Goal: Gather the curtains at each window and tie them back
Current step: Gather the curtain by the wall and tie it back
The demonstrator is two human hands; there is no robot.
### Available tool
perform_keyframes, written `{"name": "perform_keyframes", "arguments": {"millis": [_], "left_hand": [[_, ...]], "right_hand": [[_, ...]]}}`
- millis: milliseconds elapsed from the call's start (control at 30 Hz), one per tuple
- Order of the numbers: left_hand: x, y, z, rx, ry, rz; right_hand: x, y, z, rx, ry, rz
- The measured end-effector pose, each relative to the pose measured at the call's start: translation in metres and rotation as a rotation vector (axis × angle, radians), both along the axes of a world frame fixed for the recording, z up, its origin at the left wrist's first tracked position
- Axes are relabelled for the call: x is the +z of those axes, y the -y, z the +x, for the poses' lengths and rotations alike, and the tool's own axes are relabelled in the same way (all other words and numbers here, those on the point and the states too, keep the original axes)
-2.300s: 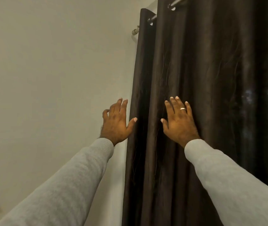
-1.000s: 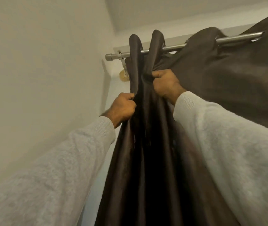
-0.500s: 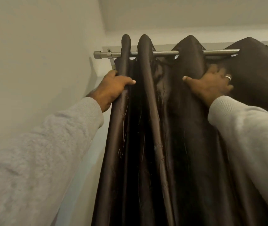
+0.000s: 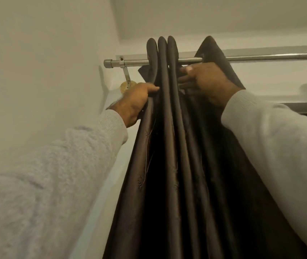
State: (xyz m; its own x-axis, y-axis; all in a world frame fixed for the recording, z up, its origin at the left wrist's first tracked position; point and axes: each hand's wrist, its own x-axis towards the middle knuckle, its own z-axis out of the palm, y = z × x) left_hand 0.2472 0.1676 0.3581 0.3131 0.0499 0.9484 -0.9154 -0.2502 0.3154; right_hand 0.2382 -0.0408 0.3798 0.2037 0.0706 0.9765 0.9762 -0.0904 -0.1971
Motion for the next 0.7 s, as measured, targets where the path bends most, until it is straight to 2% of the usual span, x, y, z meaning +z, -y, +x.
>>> {"name": "perform_keyframes", "arguments": {"millis": [33,100,133,200,233,300,400,500,600,700], "left_hand": [[0.002,-0.006,0.000,0.036,0.011,-0.026],[0.006,-0.016,-0.003,0.084,0.043,-0.041],[0.007,-0.019,-0.006,0.090,0.068,-0.047],[0.011,-0.024,-0.012,0.084,0.119,-0.071],[0.011,-0.025,-0.015,0.073,0.136,-0.074],[0.014,-0.025,-0.019,0.064,0.147,-0.066],[0.020,-0.021,-0.016,0.097,0.108,-0.005],[0.025,-0.004,-0.007,0.158,0.095,0.024],[0.028,0.018,0.004,0.096,0.056,0.060],[0.024,0.024,-0.002,0.078,0.054,0.069]], "right_hand": [[-0.001,0.013,0.002,-0.157,0.096,0.120],[-0.003,0.039,0.013,-0.636,0.291,0.330],[-0.005,0.050,0.019,-0.807,0.331,0.400],[-0.007,0.069,0.028,-0.956,0.281,0.452],[-0.008,0.077,0.030,-0.948,0.213,0.451],[-0.005,0.087,0.034,-0.798,0.071,0.373],[-0.004,0.083,0.030,-0.634,-0.042,0.085],[-0.003,0.054,0.022,-0.565,0.069,-0.057],[0.003,0.017,0.022,-0.421,0.164,-0.236],[0.012,0.017,0.036,-0.160,0.105,-0.354]]}}
